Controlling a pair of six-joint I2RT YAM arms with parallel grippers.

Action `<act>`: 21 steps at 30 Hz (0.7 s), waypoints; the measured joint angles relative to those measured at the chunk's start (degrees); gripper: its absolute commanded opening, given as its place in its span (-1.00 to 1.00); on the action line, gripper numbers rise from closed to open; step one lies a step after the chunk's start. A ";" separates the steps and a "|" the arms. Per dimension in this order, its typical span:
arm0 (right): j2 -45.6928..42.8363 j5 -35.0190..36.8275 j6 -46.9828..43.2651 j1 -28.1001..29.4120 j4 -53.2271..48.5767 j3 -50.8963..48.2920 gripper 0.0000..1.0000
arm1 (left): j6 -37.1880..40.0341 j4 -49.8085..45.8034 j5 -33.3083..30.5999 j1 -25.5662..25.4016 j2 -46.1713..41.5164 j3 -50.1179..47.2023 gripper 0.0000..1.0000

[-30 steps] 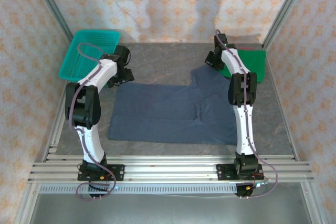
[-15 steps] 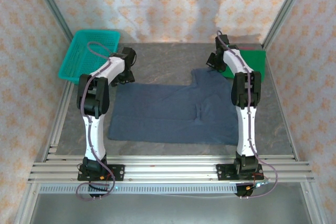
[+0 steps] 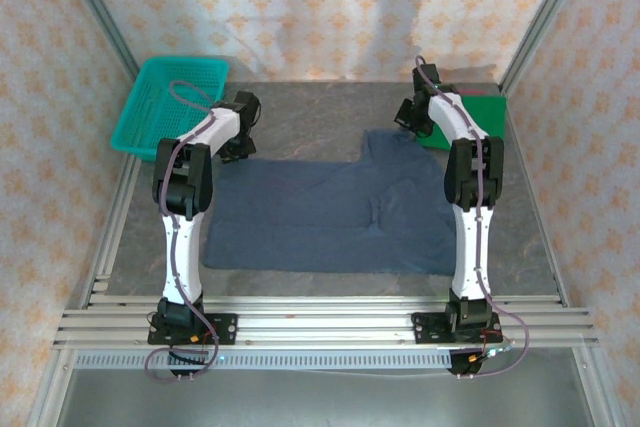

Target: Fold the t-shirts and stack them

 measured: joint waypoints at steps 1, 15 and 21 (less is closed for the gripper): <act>-0.20 -0.04 0.00 0.00 0.00 -0.26 -1.00 | 0.04 0.00 0.00 0.04 0.02 0.00 -0.95; -1.90 -0.17 0.46 0.00 2.64 -1.14 -1.00 | 1.99 3.28 1.57 0.22 -3.50 -5.44 -1.00; -2.49 -0.20 0.70 0.00 3.87 -1.57 -1.00 | 2.14 4.61 3.06 0.22 -7.61 -9.68 -1.00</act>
